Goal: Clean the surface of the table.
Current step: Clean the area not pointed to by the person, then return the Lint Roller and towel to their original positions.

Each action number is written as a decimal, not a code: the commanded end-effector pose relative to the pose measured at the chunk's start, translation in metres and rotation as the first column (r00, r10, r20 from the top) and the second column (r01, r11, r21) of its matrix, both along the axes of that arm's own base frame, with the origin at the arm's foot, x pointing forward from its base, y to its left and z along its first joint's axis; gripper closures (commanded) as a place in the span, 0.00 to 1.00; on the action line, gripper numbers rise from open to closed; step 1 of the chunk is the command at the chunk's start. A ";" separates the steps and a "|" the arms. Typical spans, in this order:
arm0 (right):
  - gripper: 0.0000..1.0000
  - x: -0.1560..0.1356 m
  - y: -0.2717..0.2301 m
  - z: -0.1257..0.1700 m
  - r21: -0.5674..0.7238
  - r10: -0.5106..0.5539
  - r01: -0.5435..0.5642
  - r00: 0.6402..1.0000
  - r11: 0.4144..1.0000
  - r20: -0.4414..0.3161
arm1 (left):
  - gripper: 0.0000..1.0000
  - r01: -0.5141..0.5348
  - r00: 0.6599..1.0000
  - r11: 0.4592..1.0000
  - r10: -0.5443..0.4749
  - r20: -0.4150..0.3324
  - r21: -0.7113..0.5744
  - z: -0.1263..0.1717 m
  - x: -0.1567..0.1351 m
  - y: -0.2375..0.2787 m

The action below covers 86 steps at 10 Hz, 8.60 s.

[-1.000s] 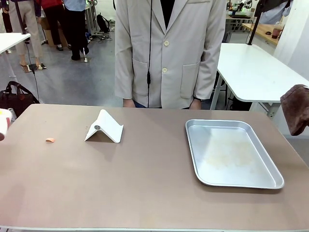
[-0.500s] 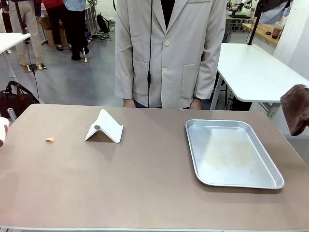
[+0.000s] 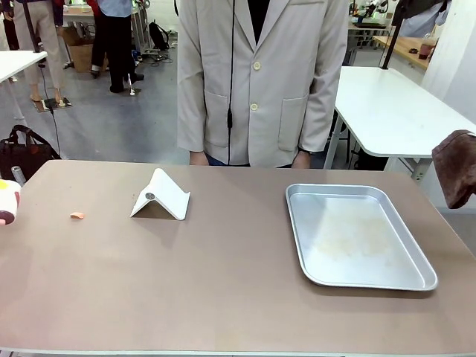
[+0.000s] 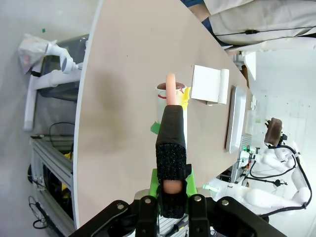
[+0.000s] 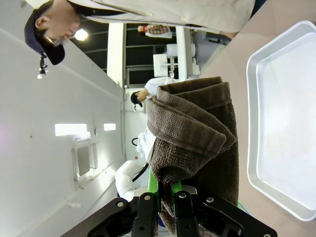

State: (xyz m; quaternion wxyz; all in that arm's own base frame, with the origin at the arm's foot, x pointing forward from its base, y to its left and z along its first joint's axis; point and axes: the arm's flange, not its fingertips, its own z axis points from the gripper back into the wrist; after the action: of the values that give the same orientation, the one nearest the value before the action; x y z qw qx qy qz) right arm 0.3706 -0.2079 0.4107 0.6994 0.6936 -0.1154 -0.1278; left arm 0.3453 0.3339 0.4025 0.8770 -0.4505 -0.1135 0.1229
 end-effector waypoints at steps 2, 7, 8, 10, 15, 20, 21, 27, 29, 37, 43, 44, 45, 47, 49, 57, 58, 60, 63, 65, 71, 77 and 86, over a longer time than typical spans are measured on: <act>0.89 -0.001 0.000 0.006 -0.001 0.000 0.000 1.000 1.000 -0.017 | 0.97 -0.021 1.000 1.000 0.021 -0.015 0.004 -0.003 0.017 -0.009; 0.89 -0.001 0.000 0.006 -0.001 0.000 0.000 1.000 1.000 -0.017 | 0.97 0.004 0.997 0.998 0.001 -0.078 0.061 -0.030 0.056 -0.052; 0.89 -0.001 0.000 0.006 -0.001 0.000 0.000 1.000 1.000 -0.017 | 0.97 -0.001 0.996 0.997 0.007 -0.088 0.076 -0.033 0.060 -0.058; 0.89 -0.001 0.000 0.006 -0.001 0.000 0.000 1.000 1.000 -0.017 | 0.97 0.005 0.994 0.997 0.003 -0.111 0.076 -0.038 0.069 -0.068; 0.89 -0.001 0.000 0.006 -0.001 0.000 0.000 1.000 1.000 -0.017 | 0.97 0.020 0.982 0.995 -0.001 -0.187 0.099 -0.055 0.097 -0.079; 0.89 -0.001 0.000 0.006 -0.001 0.000 0.000 1.000 1.000 -0.017 | 0.97 0.088 0.970 0.992 -0.064 -0.236 0.094 -0.068 0.117 -0.109; 0.89 -0.001 0.000 0.006 -0.001 0.000 0.000 1.000 1.000 -0.017 | 0.97 0.106 0.968 0.990 -0.081 -0.238 0.092 -0.070 0.120 -0.118; 0.89 -0.001 0.000 0.006 -0.001 0.000 0.000 1.000 1.000 -0.017 | 0.97 0.145 0.982 0.986 -0.154 -0.106 -0.086 -0.050 0.120 -0.134; 0.89 -0.001 0.000 0.006 -0.001 0.000 0.000 1.000 1.000 -0.017 | 0.97 0.175 0.983 0.964 -0.184 -0.023 -0.202 -0.020 0.105 -0.117; 0.89 -0.001 0.000 0.006 -0.001 0.000 0.000 1.000 1.000 -0.017 | 0.97 0.251 0.963 0.838 -0.167 0.210 -0.486 0.028 -0.013 0.015; 0.89 -0.001 0.000 0.006 -0.001 0.000 0.000 1.000 1.000 -0.017 | 0.97 0.130 0.988 0.812 -0.057 0.145 -0.569 -0.012 -0.031 0.098; 0.89 -0.001 0.000 0.006 -0.001 0.000 0.000 1.000 1.000 -0.017 | 0.97 0.158 0.980 0.818 -0.063 0.187 -0.553 -0.039 -0.018 0.024; 0.89 -0.001 0.000 0.006 -0.001 0.000 0.000 1.000 1.000 -0.017 | 0.97 0.158 0.980 0.818 -0.063 0.187 -0.553 -0.039 -0.018 0.024; 0.89 -0.001 0.000 0.006 -0.001 0.000 0.000 1.000 1.000 -0.017 | 0.97 0.158 0.980 0.818 -0.063 0.187 -0.553 -0.039 -0.018 0.024; 0.89 -0.001 0.000 0.006 -0.001 0.000 0.000 1.000 1.000 -0.017 | 0.97 0.158 0.980 0.818 -0.063 0.187 -0.553 -0.039 -0.018 0.024; 0.89 -0.001 0.000 0.006 -0.001 0.000 0.000 1.000 1.000 -0.017 | 0.97 0.158 0.980 0.818 -0.063 0.187 -0.553 -0.039 -0.018 0.024; 0.89 -0.001 0.000 0.006 -0.001 0.000 0.000 1.000 1.000 -0.017 | 0.97 0.158 0.980 0.818 -0.063 0.187 -0.553 -0.039 -0.018 0.024; 0.89 -0.001 0.000 0.006 -0.001 0.000 0.000 1.000 1.000 -0.017 | 0.97 0.158 0.980 0.818 -0.063 0.187 -0.553 -0.039 -0.018 0.024; 0.89 -0.001 0.000 0.006 -0.001 0.000 0.000 1.000 1.000 -0.017 | 0.97 0.158 0.980 0.818 -0.063 0.187 -0.553 -0.039 -0.018 0.024; 0.89 0.002 0.010 0.004 -0.009 -0.044 0.045 0.998 0.999 0.046 | 0.78 0.156 0.981 0.803 -0.055 0.188 -0.575 -0.034 -0.013 0.019; 0.89 0.046 0.153 0.040 -0.133 0.162 -0.148 0.982 0.980 0.101 | 0.78 0.319 0.946 0.831 -0.251 0.206 -0.455 0.034 0.012 -0.100; 0.89 0.092 0.330 0.003 -0.163 0.267 -0.250 0.959 0.954 0.094 | 0.78 0.296 0.953 0.920 -0.266 0.143 -0.256 0.068 0.066 -0.237; 0.89 0.109 0.387 -0.086 -0.134 0.302 -0.307 0.952 0.942 -0.051 | 0.78 0.280 0.957 0.954 -0.270 0.103 -0.110 0.055 0.107 -0.311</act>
State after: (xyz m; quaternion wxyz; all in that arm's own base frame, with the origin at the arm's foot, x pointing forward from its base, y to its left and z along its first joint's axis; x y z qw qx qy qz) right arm 0.4837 0.1715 0.3258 0.7603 0.6490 -0.0095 -0.0273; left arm 0.4528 0.0199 0.4548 0.8498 -0.5219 -0.0730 -0.0156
